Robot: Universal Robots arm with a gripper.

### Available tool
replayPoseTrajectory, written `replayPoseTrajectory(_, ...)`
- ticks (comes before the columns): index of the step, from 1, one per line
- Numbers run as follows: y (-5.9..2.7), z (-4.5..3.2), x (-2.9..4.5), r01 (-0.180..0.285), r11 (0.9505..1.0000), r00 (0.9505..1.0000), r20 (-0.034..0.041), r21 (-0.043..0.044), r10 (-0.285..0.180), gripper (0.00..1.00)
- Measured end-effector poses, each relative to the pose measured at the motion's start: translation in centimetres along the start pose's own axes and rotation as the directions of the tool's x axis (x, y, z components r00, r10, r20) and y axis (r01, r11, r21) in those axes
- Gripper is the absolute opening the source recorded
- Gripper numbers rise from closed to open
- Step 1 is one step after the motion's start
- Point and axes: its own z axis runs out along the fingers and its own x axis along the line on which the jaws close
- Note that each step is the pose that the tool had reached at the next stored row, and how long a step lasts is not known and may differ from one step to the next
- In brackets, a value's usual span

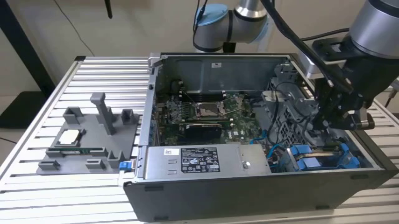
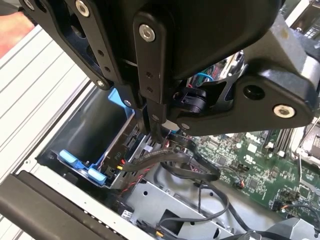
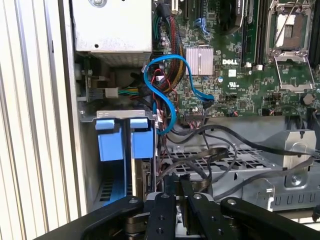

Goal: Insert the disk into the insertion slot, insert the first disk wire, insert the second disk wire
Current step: 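Insert the second disk wire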

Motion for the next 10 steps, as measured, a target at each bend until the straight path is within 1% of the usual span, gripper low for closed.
replayPoseTrajectory(10, 0.02, 0.19, 0.02, 0.0, 1.0, 1.0, -0.0022, 0.0001, 0.0, 0.16)
